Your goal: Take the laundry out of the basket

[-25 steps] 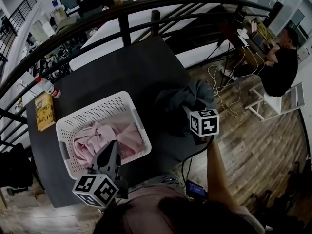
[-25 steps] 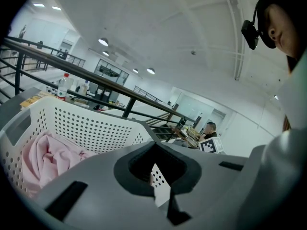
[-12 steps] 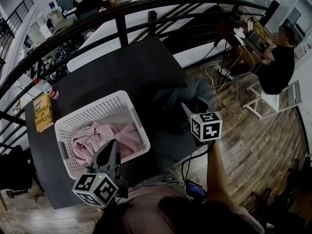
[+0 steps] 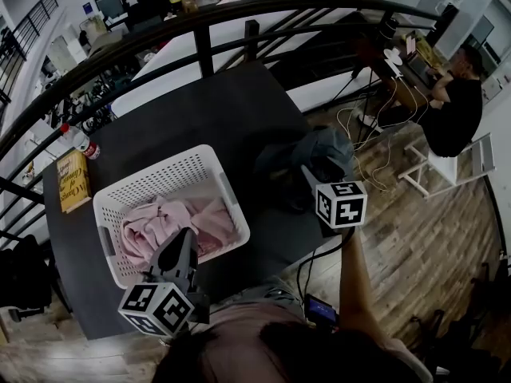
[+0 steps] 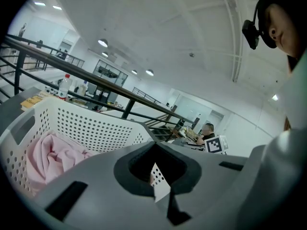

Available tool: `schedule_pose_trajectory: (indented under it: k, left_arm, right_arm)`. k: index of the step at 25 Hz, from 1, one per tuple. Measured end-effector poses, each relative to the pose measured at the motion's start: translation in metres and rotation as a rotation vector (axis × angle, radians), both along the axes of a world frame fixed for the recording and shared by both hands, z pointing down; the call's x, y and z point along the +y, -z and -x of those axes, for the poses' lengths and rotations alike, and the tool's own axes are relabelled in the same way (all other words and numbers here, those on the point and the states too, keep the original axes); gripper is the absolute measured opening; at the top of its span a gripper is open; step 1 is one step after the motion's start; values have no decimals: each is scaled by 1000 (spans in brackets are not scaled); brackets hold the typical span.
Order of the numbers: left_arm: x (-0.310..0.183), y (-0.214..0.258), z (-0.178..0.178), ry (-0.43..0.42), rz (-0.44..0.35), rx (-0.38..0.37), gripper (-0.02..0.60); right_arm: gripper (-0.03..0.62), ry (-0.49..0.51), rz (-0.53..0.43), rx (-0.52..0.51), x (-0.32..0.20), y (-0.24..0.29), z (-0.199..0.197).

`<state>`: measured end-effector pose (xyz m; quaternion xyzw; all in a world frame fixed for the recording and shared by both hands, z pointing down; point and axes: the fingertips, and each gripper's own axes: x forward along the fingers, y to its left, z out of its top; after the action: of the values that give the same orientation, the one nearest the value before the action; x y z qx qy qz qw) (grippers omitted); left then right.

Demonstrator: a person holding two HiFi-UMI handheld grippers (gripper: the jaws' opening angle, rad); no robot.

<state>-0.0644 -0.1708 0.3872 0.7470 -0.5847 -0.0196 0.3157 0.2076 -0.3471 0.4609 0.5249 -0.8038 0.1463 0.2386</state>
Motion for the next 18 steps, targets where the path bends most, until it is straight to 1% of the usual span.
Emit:
schedule_pose_trajectory:
  k: [8,14,18]
  left_arm:
    - [7,4,2,1,-2,-2,-2]
    - [16,5,9,17,-15,-1,-2]
    - [27,6,13,31,-23,0,-2]
  right_arm:
    - [252,1,5,-7,11,1,4]
    - [250,13,5,-31,21,5,12]
    - [245,28,-14,-57,32,13,21]
